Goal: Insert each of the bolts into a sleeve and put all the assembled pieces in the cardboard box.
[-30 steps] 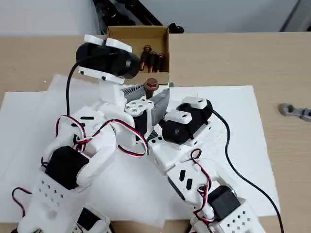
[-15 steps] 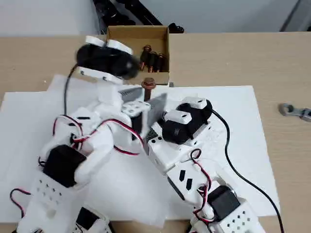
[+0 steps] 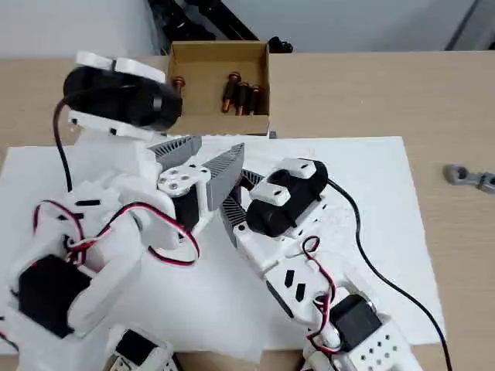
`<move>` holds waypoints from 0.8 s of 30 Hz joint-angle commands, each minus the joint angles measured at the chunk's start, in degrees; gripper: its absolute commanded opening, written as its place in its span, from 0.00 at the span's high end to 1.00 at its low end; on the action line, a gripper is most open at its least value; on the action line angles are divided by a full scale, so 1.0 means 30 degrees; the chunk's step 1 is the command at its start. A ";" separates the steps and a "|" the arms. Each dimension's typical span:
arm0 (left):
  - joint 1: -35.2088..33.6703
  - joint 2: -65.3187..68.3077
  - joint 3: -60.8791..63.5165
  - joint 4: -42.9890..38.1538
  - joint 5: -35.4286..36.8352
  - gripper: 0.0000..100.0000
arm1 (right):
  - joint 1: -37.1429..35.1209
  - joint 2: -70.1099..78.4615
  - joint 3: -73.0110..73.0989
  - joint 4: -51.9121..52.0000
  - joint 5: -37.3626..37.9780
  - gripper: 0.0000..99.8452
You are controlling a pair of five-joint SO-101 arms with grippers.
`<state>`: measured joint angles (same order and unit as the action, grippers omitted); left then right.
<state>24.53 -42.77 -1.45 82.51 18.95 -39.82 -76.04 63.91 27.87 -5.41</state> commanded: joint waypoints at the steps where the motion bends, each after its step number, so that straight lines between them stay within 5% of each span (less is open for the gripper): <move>1: -0.0733 -0.0264 -0.0835 -0.0117 -0.0117 0.85 | 0.0132 -0.0015 -0.0352 -0.1128 0.0205 1.00; 10: -0.6799 -0.0381 -0.0806 -0.1495 -0.3458 0.98 | 0.2300 0.2593 -0.3018 -0.2447 0.0322 1.00; 24: -0.8996 -0.0381 -0.0718 -0.0117 -0.4982 0.99 | 0.4996 1.6659 -1.4125 -0.2564 0.1495 1.00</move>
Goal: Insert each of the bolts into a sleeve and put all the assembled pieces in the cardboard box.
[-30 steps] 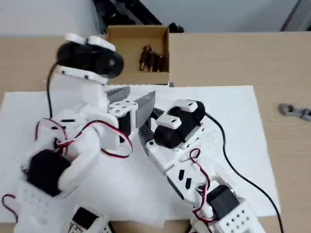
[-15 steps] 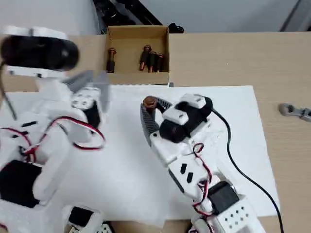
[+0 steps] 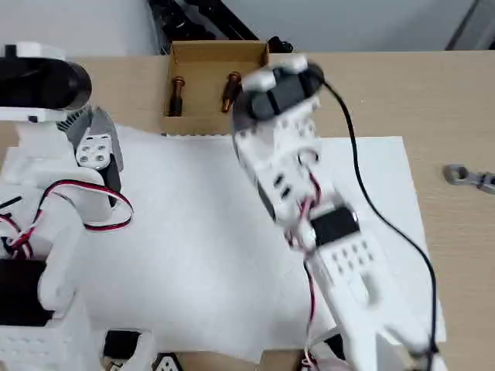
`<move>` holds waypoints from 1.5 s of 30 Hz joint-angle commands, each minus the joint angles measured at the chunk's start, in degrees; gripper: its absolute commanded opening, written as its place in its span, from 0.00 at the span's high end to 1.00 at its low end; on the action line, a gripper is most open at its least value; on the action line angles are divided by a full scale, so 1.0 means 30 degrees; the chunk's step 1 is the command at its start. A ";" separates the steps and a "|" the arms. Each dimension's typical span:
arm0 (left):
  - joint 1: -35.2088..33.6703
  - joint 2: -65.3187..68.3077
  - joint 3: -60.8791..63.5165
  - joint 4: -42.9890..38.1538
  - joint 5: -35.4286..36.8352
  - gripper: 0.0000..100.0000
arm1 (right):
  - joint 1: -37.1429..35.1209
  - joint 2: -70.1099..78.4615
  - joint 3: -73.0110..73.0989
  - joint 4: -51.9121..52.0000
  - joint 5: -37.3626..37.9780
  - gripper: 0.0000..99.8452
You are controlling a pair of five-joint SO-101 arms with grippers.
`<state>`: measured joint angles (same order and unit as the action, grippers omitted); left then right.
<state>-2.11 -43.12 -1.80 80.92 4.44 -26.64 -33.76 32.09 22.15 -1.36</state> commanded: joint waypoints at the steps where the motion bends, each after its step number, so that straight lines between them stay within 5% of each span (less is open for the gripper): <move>1: -0.0117 -0.0264 -0.0601 0.0557 -0.0176 0.99 | 0.0777 0.3678 -0.4571 -0.0659 0.0147 1.00; 17: -0.0147 -0.0264 0.0689 0.2168 -0.0205 0.99 | 0.2183 2.0908 -2.0308 -0.0689 0.0147 1.00; 40: -0.0147 -0.0264 0.1626 0.2168 -0.0176 0.99 | 0.2095 3.5590 -3.5604 0.1187 -0.0059 0.99; 45: -0.0147 -0.0264 0.1773 0.2139 -0.0117 0.99 | 0.2154 3.5678 -3.8037 0.4352 -0.2608 0.85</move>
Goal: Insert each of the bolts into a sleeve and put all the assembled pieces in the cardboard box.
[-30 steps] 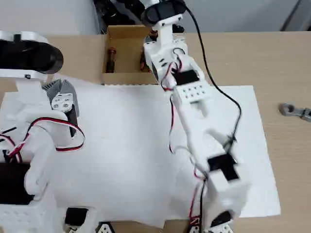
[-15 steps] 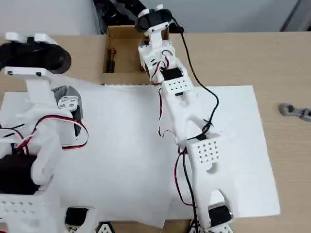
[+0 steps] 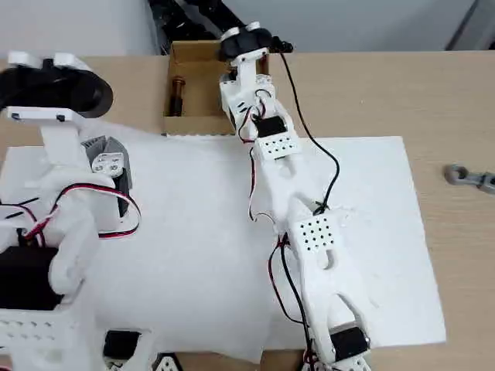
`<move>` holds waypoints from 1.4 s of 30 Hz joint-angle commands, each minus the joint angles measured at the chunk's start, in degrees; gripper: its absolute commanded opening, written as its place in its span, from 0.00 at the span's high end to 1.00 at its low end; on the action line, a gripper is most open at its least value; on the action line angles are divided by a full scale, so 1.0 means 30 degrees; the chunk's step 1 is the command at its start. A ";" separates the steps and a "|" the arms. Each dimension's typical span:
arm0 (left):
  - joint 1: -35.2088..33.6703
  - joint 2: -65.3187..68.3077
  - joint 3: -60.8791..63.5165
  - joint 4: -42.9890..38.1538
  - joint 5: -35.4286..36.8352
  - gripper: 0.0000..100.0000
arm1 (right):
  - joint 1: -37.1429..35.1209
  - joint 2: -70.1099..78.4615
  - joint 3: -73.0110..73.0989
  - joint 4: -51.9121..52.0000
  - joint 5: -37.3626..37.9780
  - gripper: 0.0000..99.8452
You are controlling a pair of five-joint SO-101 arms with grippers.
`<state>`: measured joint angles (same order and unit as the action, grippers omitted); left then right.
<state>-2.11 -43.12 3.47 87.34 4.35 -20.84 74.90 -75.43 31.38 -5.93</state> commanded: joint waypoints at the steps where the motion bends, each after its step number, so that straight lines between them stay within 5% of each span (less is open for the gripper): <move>1: -0.0147 -0.0264 0.0132 -0.0029 -0.0088 0.99 | 0.0220 -0.0542 -0.2608 0.1919 -0.1260 0.82; 12: -0.0147 -0.0264 0.1128 -0.0088 -0.0147 0.99 | 0.0103 -0.1773 -0.7004 0.9333 -0.1172 0.82; 17: -0.0147 -0.0264 0.1128 -0.0088 -0.0176 0.99 | 0.0103 -0.4264 -0.7004 1.3260 -0.1289 1.00; 28: -0.0147 -0.0293 0.1392 -0.0879 -0.0205 0.99 | -0.0396 -1.1150 -0.7004 2.1055 -0.1289 0.99; 42: -0.0176 -0.0293 0.2740 -0.2432 -0.0234 0.99 | -0.0542 -1.9678 -0.6857 2.1817 0.0440 1.00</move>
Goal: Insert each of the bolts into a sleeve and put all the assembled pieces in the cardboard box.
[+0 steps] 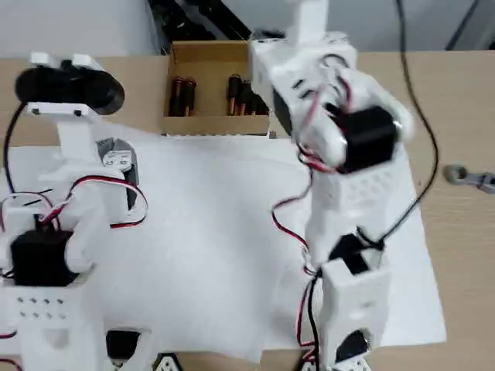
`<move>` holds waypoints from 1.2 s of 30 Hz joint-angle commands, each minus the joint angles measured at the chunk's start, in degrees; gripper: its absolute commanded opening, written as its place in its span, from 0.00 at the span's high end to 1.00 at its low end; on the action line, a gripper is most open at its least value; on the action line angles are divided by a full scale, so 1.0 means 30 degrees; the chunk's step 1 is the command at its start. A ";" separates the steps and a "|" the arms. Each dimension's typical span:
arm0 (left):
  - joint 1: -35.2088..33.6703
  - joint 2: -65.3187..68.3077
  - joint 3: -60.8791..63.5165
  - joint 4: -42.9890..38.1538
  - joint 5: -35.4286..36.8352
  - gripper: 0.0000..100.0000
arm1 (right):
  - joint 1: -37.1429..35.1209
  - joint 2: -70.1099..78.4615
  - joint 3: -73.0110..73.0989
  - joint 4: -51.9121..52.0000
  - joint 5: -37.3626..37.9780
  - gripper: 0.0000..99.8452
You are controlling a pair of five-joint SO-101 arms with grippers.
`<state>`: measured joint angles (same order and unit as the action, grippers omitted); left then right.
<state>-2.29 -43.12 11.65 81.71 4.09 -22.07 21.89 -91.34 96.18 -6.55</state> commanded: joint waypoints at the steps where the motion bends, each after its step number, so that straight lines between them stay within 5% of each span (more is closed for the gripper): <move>1: -0.0147 -0.0293 0.0015 -0.0557 -0.0147 0.99 | -0.0073 -0.2418 -0.1524 0.0278 0.0850 1.00; 8: -0.1875 -0.0293 0.0044 -0.1670 -0.0147 0.99 | 0.1070 -0.7106 0.3546 0.0308 0.0908 1.00; 21: -0.2315 -0.0293 0.2388 -0.3956 -0.0117 0.99 | 0.1304 -2.2168 2.4000 -0.0308 0.0733 1.00; 26: -0.2315 -0.0293 0.3678 -0.4894 -0.0117 0.99 | 0.1304 -2.6945 3.0007 -0.0630 -0.1084 1.00; 31: -0.2315 -0.0996 0.6813 -0.6711 -0.0147 0.99 | 0.2271 -3.2220 3.6542 -0.1978 -0.1289 1.00; 36: -0.2286 -0.5861 1.2117 -0.9524 -0.0147 0.99 | 0.3209 -3.8315 4.3429 -0.2945 0.1201 1.00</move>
<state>-8.88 -52.35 40.40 58.95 4.09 -13.71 -83.87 28.75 89.58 -6.11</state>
